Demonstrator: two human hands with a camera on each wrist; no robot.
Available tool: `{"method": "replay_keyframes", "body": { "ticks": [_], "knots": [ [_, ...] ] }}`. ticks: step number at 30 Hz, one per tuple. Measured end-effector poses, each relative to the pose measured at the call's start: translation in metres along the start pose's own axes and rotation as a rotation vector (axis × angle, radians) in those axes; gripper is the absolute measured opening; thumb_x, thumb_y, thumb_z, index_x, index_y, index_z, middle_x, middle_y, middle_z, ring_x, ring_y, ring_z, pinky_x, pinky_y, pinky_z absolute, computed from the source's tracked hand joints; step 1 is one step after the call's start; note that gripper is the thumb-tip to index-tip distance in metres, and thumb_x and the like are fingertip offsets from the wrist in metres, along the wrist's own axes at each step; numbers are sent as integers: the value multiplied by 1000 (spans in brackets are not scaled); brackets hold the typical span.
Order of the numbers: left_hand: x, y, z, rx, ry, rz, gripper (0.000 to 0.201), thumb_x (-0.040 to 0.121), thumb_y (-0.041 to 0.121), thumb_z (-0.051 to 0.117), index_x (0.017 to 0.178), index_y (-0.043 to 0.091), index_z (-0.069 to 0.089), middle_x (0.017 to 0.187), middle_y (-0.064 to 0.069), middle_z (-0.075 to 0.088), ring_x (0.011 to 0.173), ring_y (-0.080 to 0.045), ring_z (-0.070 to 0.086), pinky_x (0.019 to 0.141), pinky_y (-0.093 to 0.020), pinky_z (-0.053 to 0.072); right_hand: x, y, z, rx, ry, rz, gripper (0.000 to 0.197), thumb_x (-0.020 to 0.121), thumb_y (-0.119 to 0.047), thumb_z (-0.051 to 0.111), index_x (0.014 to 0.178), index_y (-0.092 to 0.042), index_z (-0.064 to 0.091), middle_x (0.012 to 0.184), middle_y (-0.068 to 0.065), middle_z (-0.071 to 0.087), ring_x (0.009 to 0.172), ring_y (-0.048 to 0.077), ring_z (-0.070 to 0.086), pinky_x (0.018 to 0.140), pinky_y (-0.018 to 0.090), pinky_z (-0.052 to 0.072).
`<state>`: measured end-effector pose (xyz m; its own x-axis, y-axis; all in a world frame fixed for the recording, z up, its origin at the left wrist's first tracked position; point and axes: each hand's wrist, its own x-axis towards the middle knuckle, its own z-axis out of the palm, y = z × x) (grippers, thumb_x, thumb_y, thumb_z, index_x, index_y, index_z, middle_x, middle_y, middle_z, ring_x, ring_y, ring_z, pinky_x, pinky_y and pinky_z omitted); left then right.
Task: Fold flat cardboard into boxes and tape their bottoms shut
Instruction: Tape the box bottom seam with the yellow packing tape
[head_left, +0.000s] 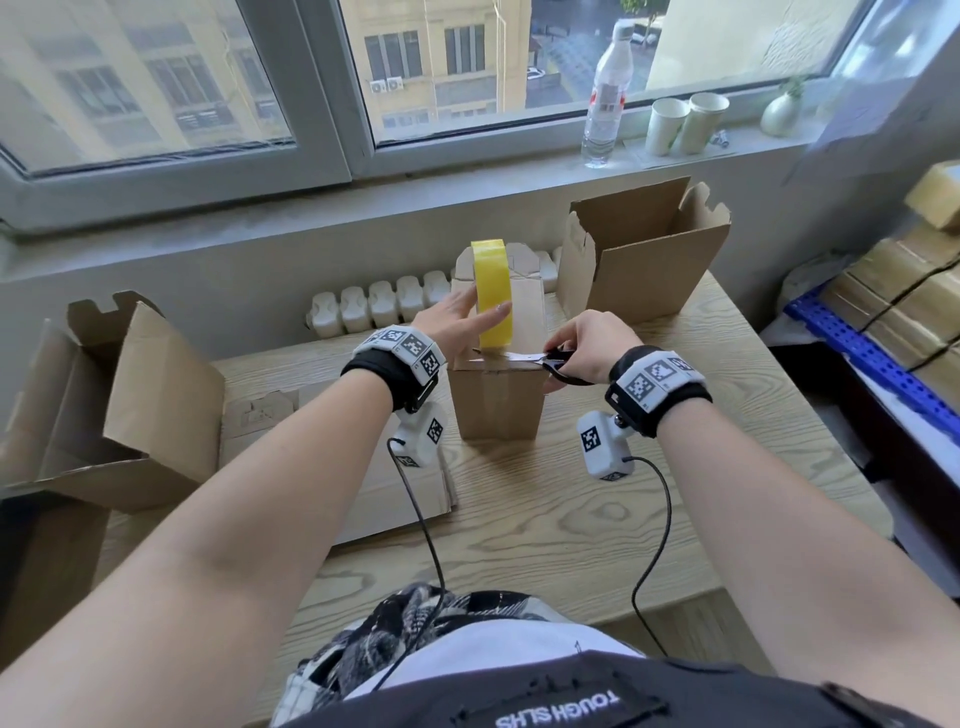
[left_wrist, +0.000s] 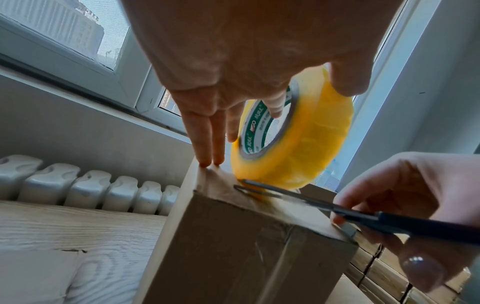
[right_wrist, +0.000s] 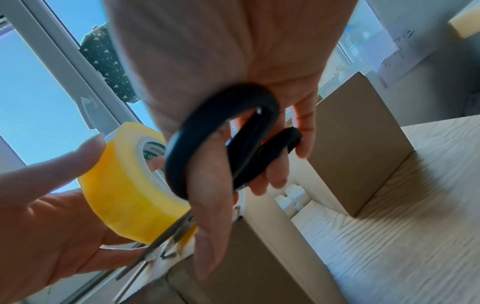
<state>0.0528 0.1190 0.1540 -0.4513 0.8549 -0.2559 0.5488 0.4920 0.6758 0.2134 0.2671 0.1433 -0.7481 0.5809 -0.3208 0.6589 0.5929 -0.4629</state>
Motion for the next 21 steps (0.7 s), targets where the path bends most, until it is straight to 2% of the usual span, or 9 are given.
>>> {"method": "replay_keyframes", "body": {
  "ticks": [3, 8, 11, 13, 15, 16, 18, 19, 21],
  "knots": [
    [3, -2, 0, 21, -6, 7, 91, 69, 89, 28, 149, 45, 28, 154, 7, 38, 137, -21, 42, 115, -47, 29, 6, -5, -2, -45, -29, -11, 34, 60, -36, 92, 89, -35, 75, 89, -12, 70, 86, 9, 65, 82, 27, 55],
    [7, -3, 3, 93, 18, 15, 84, 79, 84, 22, 144, 35, 45, 150, 7, 42, 131, -18, 47, 109, -38, 34, 8, -6, -2, -160, 7, -23, 21, 64, -37, 87, 72, -38, 68, 76, -14, 65, 76, 9, 64, 66, 24, 52],
    [9, -2, 3, 85, 67, -84, 73, 95, 71, 17, 127, 21, 61, 122, 1, 59, 111, -21, 55, 93, -32, 36, 6, -7, 3, -173, 34, -29, 18, 68, -36, 84, 73, -36, 67, 74, -13, 64, 73, 9, 63, 62, 25, 51],
    [9, -2, 2, 89, 89, -132, 86, 88, 78, 9, 118, 18, 65, 107, -1, 62, 100, -21, 55, 85, -30, 35, 5, -6, 7, -173, 68, -33, 15, 70, -36, 83, 75, -36, 68, 73, -14, 64, 71, 8, 62, 59, 24, 48],
    [9, -5, 2, 94, 88, -98, 105, 67, 93, -2, 103, 18, 63, 103, -4, 63, 96, -22, 56, 82, -32, 38, 5, -4, 10, -165, 92, -25, 14, 71, -37, 81, 78, -35, 69, 73, -14, 65, 72, 9, 63, 58, 23, 46],
    [9, -9, 4, 79, 82, -58, 108, 61, 97, 0, 103, 20, 63, 107, -4, 63, 99, -21, 57, 85, -34, 40, 5, -3, 11, -157, 95, -21, 14, 72, -36, 80, 80, -35, 69, 73, -14, 66, 72, 10, 64, 59, 23, 47],
    [11, -18, 11, 27, 76, 37, 94, 64, 95, 30, 118, 26, 65, 129, 1, 57, 116, -18, 53, 101, -39, 43, 5, -1, 13, -129, 103, -19, 15, 71, -36, 81, 82, -35, 70, 73, -15, 66, 73, 10, 64, 63, 24, 51],
    [12, -23, 15, 37, 88, 85, 87, 63, 88, 50, 126, 30, 61, 138, 4, 50, 124, -17, 47, 108, -41, 40, 5, 0, 13, -117, 107, -19, 16, 71, -36, 81, 82, -35, 70, 72, -15, 66, 73, 9, 64, 65, 25, 52],
    [14, -36, 26, 154, 122, 109, 101, 56, 73, 76, 143, 33, 44, 152, 5, 34, 139, -20, 30, 117, -44, 27, 5, 1, 14, -113, 115, -26, 16, 72, -37, 80, 83, -35, 70, 73, -16, 66, 73, 9, 64, 64, 24, 50]
  ]
}}
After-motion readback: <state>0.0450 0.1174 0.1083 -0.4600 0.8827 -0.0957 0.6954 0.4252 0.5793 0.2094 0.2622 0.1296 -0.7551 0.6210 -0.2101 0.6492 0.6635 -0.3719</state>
